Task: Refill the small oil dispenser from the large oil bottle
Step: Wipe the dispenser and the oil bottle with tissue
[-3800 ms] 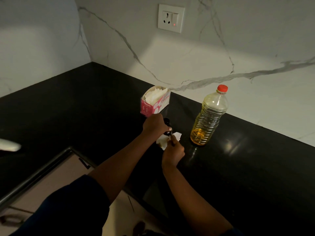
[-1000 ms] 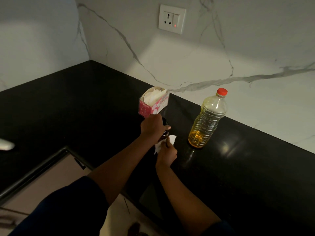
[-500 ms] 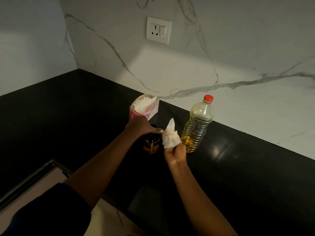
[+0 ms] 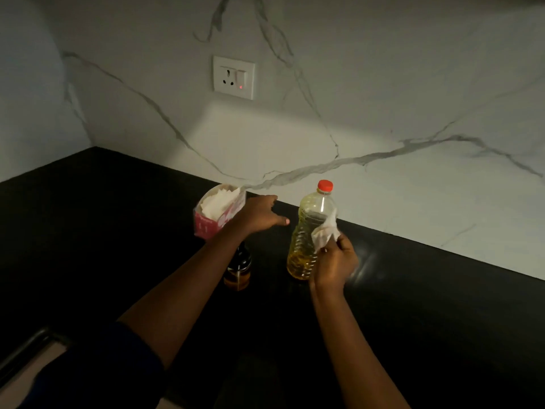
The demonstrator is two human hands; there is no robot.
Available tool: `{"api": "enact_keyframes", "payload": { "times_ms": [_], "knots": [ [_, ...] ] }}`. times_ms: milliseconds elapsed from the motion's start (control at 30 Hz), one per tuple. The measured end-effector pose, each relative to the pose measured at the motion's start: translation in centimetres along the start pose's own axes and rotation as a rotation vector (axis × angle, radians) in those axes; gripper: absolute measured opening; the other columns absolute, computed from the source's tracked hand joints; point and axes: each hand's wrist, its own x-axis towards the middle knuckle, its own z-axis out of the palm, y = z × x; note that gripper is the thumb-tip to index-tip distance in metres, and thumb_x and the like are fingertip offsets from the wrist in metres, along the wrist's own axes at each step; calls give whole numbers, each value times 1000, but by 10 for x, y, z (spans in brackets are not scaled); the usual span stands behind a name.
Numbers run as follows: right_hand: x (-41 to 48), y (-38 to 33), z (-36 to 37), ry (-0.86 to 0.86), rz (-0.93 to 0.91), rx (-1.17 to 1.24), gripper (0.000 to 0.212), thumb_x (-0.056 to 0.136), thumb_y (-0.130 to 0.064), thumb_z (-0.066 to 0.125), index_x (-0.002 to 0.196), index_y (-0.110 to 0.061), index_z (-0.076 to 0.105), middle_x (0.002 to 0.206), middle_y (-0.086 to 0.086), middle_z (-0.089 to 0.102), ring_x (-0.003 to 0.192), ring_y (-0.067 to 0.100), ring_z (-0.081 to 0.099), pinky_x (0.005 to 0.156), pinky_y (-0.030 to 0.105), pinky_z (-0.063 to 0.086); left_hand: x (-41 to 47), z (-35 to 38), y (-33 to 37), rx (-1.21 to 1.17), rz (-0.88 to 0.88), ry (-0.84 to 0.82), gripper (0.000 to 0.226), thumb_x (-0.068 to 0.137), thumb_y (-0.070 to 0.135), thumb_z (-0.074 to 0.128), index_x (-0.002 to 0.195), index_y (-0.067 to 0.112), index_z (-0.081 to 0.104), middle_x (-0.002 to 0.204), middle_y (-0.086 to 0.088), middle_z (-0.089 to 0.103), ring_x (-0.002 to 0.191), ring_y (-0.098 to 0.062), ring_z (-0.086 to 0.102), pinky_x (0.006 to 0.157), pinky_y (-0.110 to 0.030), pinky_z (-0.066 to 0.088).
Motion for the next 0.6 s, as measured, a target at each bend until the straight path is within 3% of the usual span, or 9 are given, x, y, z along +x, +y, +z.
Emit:
{"api": "enact_keyframes", "payload": {
  "times_ms": [133,200,267,333,400,500,600],
  "knots": [
    [15,-27,1,72,-216,-168,22,89,-9,58,109,-4,67,97,8,69,88,17,66,77,26,55,9,11,22,-105,100,-168,99,74,21,75,148,20,11,154,-3,22,139,-24,25,107,-35,28],
    [25,-34,7,86,-307,-286,25,90,-13,58,113,-7,66,101,4,69,88,13,66,75,19,55,16,17,30,-189,130,-211,103,72,17,76,148,21,8,155,0,19,139,-23,26,103,-30,28],
    [35,-33,15,71,-381,-395,26,90,-13,58,114,-6,65,106,5,69,93,15,65,82,24,55,22,23,35,-277,145,-218,104,71,14,77,148,24,8,154,1,20,136,-23,31,107,-33,31],
    [42,-28,22,18,-427,-474,27,90,-11,58,115,-3,64,112,9,67,100,16,63,91,30,52,27,27,35,-369,162,-216,102,70,14,77,147,29,13,152,1,26,132,-22,37,107,-41,36],
    [47,-24,28,-18,-497,-587,26,90,-5,56,115,-1,63,115,10,64,102,14,59,91,21,46,31,31,35,-437,193,-231,90,71,13,75,144,29,24,144,-1,40,123,-19,47,103,-42,42],
    [52,-17,35,-21,-606,-720,26,89,3,53,114,4,63,120,15,61,108,23,59,92,19,42,35,35,36,-443,228,-181,68,76,4,69,136,20,41,129,-3,55,113,-17,54,95,-32,46],
    [51,-9,36,-23,-682,-757,26,87,4,55,112,5,64,120,16,62,108,25,60,95,25,45,40,40,35,-355,249,-60,63,78,7,69,135,15,44,132,-5,52,117,-19,51,91,-25,42]
  ]
}}
